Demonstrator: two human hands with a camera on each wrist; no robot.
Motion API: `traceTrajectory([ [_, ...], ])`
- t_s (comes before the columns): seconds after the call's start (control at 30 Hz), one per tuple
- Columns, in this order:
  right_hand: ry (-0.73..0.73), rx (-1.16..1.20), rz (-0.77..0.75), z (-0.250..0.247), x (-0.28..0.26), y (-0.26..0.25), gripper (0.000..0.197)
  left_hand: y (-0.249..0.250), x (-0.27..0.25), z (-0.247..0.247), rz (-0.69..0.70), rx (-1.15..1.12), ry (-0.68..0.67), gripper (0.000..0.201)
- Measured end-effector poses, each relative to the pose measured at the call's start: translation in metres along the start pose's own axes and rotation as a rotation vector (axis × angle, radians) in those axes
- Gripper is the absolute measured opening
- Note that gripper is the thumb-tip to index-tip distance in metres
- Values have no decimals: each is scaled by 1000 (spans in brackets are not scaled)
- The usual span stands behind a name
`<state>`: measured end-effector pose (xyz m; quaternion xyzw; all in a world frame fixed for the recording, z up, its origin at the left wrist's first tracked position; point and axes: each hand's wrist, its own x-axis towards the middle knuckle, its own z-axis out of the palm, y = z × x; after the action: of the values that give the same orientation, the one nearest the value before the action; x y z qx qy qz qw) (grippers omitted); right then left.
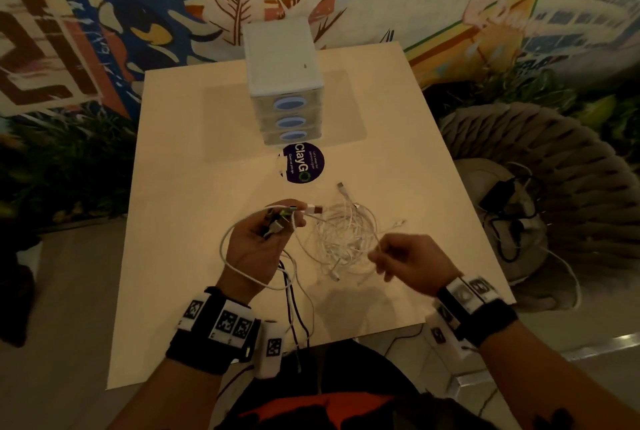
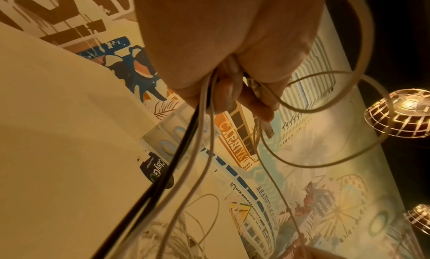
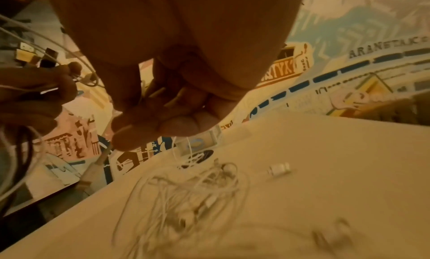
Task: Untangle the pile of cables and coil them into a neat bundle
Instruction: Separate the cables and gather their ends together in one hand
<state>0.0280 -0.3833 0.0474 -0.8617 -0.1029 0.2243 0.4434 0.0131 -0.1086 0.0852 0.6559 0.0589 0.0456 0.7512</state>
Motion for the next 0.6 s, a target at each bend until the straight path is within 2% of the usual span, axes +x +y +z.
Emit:
traceTrajectory([
  [0.13, -24, 94, 76, 16, -42, 23, 18, 4, -6, -1, -2, 18, -135, 14],
  [0.3, -27, 49, 128, 25, -76, 33, 17, 12, -12, -7, 101, 277, -512, 17],
  [0.47, 58, -42, 143, 19, -81, 25, 11, 22, -11, -6, 92, 317, -636, 15],
  [0.53, 128, -117, 58, 14, -81, 14, 58, 23, -10, -7, 73, 324, -678, 13],
  [0.57, 184, -118, 2, 11, -79, 4, 76, 23, -9, -7, 61, 315, -691, 14],
  [0.6, 236, -115, -67, 9, -76, -9, 83, 22, -9, -7, 54, 300, -699, 15],
])
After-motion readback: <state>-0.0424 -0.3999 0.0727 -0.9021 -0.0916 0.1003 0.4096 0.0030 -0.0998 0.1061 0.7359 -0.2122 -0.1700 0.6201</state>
